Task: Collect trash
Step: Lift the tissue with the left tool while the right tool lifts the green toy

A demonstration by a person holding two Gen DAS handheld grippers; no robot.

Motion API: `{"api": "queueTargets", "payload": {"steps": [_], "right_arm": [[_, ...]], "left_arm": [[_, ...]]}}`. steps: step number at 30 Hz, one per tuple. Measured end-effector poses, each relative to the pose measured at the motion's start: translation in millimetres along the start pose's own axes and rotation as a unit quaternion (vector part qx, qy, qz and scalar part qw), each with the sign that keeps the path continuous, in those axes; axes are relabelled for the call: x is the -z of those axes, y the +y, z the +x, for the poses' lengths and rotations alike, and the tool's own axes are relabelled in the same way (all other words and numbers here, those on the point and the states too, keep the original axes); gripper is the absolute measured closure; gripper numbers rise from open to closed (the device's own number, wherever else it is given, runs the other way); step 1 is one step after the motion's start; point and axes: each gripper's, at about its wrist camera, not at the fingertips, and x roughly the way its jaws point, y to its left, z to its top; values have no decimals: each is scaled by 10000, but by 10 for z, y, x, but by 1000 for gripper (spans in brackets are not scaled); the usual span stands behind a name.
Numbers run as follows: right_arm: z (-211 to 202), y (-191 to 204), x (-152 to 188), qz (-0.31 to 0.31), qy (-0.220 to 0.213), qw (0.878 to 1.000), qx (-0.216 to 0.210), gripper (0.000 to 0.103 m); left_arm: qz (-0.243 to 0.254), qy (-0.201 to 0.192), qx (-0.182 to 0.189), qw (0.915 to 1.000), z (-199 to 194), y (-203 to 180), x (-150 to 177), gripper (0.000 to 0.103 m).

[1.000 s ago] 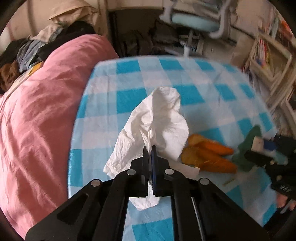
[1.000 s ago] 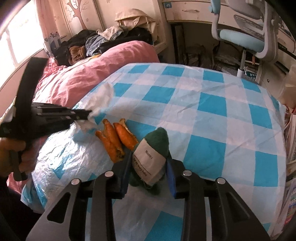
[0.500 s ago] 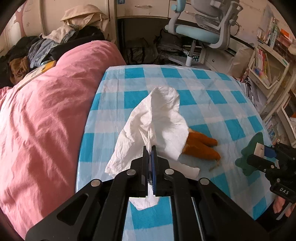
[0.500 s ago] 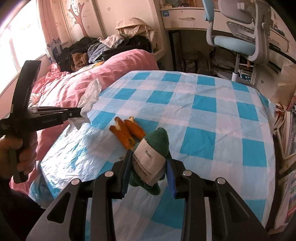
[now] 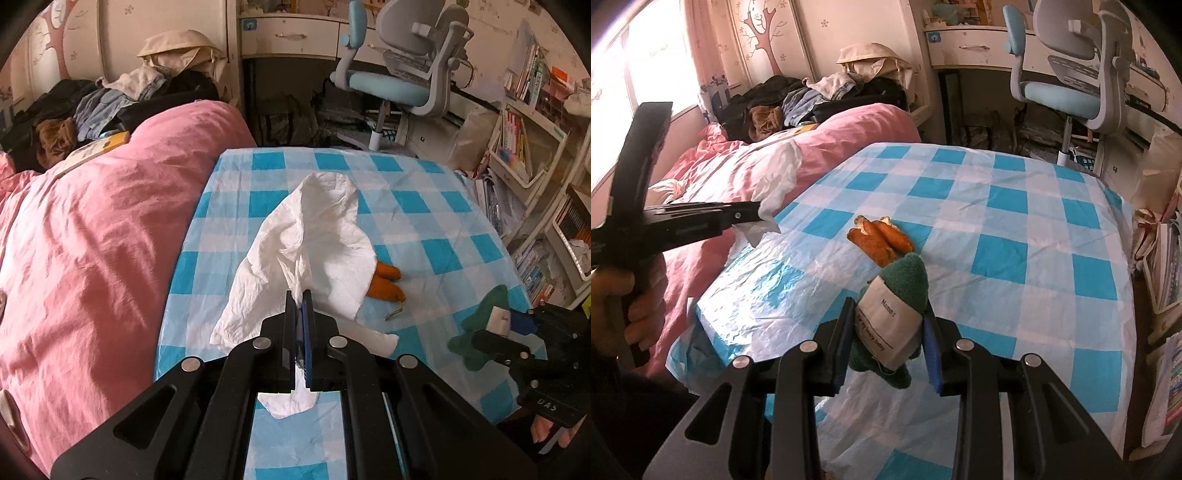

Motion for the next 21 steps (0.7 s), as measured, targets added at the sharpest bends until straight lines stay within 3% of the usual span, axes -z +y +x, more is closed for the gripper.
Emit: {"api": "queueTargets", "payload": {"steps": [9, 21], "right_arm": [[29, 77, -13, -95, -45, 9999, -100, 69], [3, 141, 4, -197, -42, 9996, -184, 69]], "left_arm": [[332, -34, -263, 9991, 53, -130, -53, 99], [473, -47, -306, 9984, 77, -202, -71, 99]]}}
